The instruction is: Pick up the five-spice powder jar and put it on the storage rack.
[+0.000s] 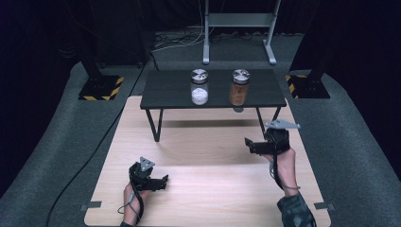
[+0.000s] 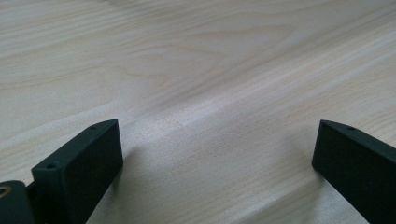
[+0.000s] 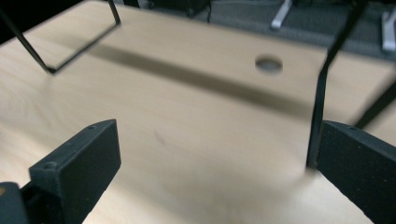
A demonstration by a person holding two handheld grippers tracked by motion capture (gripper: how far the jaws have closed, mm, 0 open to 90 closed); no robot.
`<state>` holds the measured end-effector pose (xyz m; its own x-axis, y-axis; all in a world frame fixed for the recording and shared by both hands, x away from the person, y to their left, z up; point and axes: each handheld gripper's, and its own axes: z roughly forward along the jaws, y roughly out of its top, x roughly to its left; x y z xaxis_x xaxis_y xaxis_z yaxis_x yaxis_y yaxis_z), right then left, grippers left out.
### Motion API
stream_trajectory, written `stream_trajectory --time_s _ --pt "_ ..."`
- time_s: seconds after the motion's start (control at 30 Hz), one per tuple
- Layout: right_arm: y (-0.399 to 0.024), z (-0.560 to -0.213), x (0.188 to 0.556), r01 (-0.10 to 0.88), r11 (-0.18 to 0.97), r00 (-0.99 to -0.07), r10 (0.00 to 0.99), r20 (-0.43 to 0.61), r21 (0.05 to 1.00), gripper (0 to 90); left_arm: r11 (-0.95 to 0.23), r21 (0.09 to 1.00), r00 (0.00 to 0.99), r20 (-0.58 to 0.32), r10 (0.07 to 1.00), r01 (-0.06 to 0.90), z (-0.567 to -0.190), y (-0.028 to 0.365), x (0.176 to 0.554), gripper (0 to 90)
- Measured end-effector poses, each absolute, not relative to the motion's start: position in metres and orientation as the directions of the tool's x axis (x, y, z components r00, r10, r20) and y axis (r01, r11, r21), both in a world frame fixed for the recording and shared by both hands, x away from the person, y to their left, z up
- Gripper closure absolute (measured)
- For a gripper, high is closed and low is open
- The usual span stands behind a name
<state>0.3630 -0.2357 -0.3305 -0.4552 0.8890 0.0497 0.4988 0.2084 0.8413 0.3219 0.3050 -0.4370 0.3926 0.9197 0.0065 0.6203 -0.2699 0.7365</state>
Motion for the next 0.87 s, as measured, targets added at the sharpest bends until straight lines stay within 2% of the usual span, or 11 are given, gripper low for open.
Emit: stream_trajectory --time_s 0.13,0.43,0.87 --pt "-0.249 -0.365 0.343 0.531 0.174 -0.402 0.913 0.066 0.829 0.0 -0.272 0.736 0.395 0.007 0.919 0.619 -0.437 0.305 0.322 1.4" --pt "-0.253 -0.402 0.322 0.578 0.157 -0.357 0.931 0.075 0.801 0.0 -0.275 0.736 0.396 0.011 0.918 0.618 -0.437 0.304 0.322 1.4" --pt "-0.246 -0.420 0.314 0.608 0.172 -0.310 0.950 0.032 0.775 0.0 -0.278 0.736 0.398 0.012 0.917 0.617 -0.437 0.304 0.321 1.4"
